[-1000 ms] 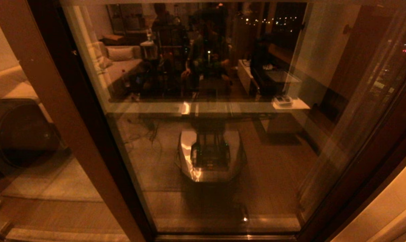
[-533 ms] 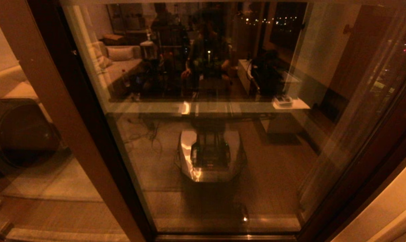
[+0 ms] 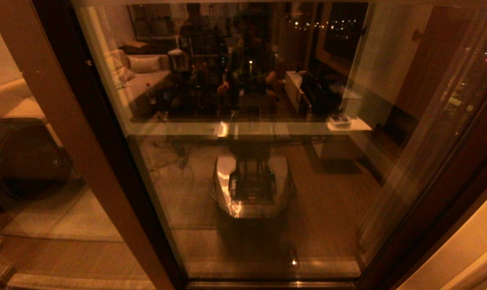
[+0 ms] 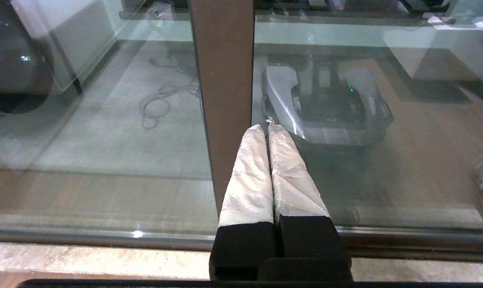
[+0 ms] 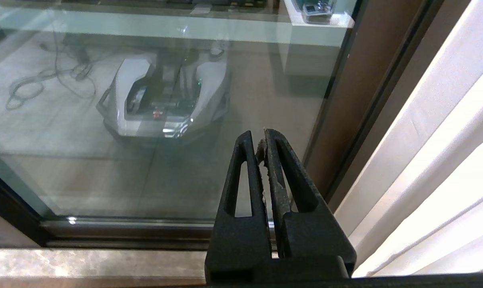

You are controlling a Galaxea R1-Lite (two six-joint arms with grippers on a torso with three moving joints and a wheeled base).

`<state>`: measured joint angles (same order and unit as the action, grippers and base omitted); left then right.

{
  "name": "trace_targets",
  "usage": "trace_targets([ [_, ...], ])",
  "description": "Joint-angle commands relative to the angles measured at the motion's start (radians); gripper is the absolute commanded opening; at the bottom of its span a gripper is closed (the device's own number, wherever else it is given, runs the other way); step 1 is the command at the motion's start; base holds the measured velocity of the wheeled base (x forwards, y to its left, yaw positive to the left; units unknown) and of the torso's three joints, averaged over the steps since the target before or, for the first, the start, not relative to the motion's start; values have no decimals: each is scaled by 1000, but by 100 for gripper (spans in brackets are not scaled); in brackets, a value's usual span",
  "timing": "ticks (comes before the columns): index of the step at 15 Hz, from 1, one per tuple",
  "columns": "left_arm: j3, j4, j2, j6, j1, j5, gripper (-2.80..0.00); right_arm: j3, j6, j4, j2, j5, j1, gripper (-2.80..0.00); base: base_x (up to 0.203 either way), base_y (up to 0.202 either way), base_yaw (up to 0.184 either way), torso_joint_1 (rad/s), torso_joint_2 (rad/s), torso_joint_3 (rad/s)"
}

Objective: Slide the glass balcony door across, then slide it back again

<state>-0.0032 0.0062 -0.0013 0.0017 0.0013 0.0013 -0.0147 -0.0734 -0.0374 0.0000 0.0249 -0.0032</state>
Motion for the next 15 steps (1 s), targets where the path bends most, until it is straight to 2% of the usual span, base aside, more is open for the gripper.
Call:
trace_targets([
  [1, 0, 0, -1, 0, 0, 0, -280, 2, -2, -4, 0, 1, 0, -280, 0, 0, 0, 0, 0, 0],
  [15, 0, 0, -2, 0, 0, 0, -280, 1, 7, -4, 0, -17, 0, -280, 0, 0, 0, 0, 0, 0],
])
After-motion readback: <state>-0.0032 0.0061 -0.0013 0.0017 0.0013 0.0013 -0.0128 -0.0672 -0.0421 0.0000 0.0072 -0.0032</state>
